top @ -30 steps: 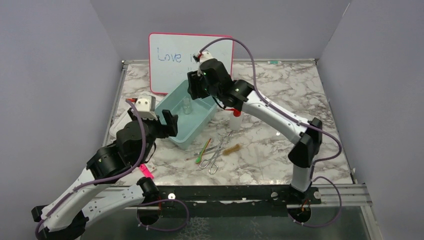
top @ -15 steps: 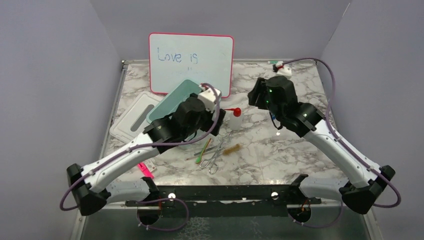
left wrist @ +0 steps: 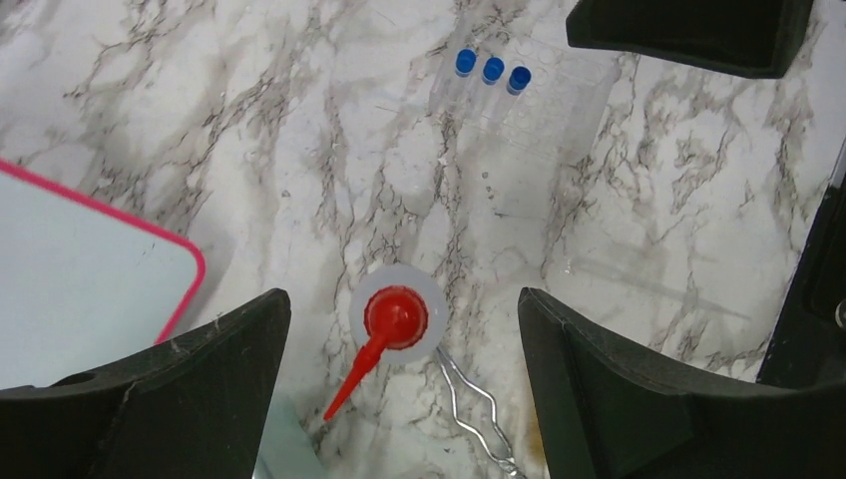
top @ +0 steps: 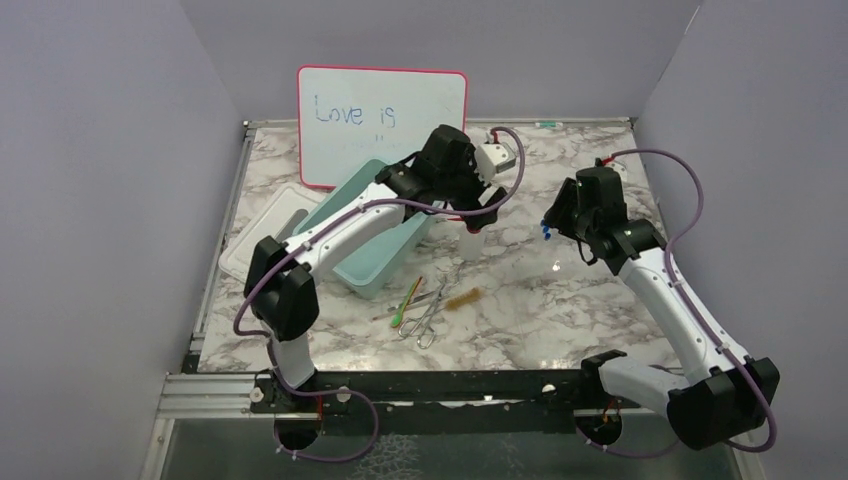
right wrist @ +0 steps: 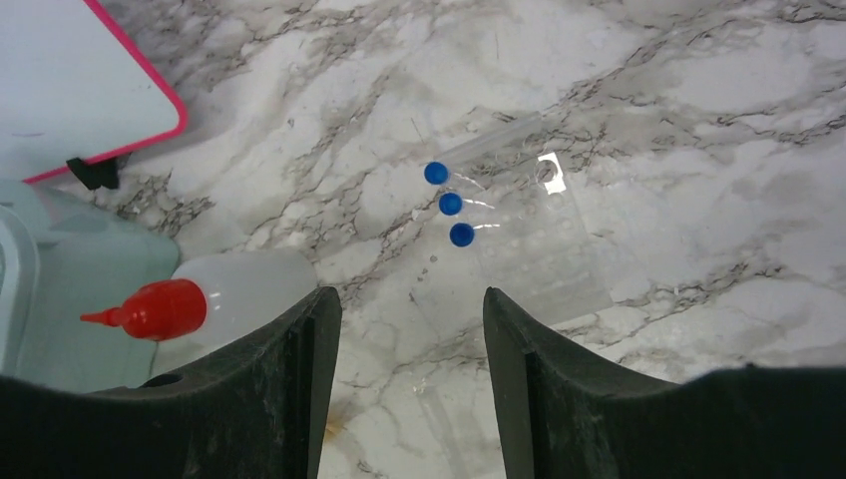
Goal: Organize the chemistry lab equipment
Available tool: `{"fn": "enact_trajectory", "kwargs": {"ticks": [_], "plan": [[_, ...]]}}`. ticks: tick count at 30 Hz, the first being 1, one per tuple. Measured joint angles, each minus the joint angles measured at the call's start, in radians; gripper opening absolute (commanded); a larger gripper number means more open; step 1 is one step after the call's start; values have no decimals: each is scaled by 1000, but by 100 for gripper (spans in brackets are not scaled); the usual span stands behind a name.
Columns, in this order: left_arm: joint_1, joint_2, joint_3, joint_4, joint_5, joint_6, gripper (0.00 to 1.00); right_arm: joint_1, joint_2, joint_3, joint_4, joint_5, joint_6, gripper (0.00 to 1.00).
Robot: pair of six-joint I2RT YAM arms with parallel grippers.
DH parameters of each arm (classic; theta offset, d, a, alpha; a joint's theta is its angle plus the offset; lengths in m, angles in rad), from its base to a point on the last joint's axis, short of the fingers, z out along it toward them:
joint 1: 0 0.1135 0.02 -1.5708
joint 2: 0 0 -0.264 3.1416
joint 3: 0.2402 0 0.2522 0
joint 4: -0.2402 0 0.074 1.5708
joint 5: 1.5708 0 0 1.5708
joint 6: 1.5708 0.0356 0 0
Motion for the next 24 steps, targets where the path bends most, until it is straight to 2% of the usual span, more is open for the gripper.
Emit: {"fn": "enact_trajectory", "kwargs": {"ticks": [9,14,16,18,24], "plan": [[31,304,282,-225,177,222,86,-8,-100,-60,3,-84,-1,60],[38,377,303,-330,191,279,86,-10,-127,-106,5,-106,-1,60],[38,378,291,-357,192,298,80,-10,-127,-109,5,-108,-1,60],[36,378,283,-373,194,316,66,-10,-127,-110,7,-108,-1,60],[27,378,269,-384,189,340,48,-10,-128,-114,8,-109,-1,60]]}}
